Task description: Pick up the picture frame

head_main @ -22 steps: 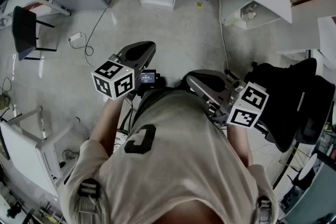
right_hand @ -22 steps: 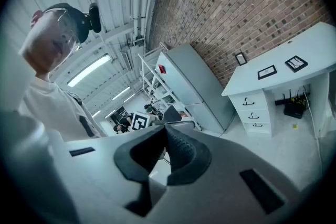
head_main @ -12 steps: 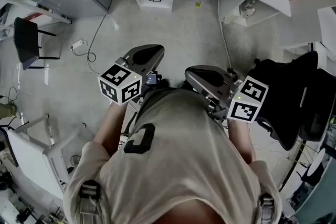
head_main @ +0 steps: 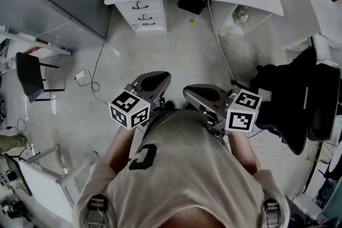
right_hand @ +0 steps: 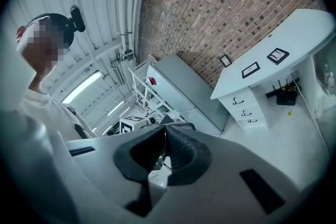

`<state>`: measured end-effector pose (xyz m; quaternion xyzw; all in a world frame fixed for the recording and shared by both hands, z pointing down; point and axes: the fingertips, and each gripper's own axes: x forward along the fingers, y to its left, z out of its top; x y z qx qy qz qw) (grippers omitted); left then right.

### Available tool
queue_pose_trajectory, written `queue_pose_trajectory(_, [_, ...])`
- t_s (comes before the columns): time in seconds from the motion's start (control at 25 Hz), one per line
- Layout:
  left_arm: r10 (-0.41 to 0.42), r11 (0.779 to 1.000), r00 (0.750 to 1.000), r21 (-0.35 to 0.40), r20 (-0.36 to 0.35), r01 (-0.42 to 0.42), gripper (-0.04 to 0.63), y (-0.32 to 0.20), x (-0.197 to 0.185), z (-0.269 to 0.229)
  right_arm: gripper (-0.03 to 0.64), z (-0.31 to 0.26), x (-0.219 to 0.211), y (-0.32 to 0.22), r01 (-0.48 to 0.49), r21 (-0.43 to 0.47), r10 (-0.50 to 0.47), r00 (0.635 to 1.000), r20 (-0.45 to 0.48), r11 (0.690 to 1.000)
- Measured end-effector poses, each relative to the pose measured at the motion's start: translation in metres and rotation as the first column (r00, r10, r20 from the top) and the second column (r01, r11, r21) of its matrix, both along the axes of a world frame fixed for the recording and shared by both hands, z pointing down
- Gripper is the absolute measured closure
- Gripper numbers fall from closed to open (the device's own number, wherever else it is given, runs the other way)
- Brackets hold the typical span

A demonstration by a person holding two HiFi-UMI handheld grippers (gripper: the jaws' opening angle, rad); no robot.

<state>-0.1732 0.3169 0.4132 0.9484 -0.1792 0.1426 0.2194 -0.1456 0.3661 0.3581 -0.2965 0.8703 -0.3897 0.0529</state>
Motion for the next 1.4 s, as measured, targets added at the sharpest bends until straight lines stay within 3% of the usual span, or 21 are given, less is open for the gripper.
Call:
queue_pose_trajectory(0.48, [-0.001,1.0,1.0,-0.008,0.009,0.001,0.581,-0.011,0.041,-0.004,0.611,0.006,0.047,-0.019,-0.078,-0.033,0.079,0.996,0.035,0.996])
queue_pose_trajectory(0.88, [-0.022,1.0,0.999,0.007,0.031,0.022,0.581,-0.012,0.089,-0.009,0.611,-0.001,0.102,-0.032,-0.089,0.02,0.088,0.994,0.058,0.996])
queue_pose_trajectory(1.4, [-0.019,0.999,0.997,-0.037,0.069,0.022,0.581,-0.007,0.163,0.001,0.611,0.013,0.173,-0.034,-0.073,-0.024,0.075,0.992,0.102,0.997])
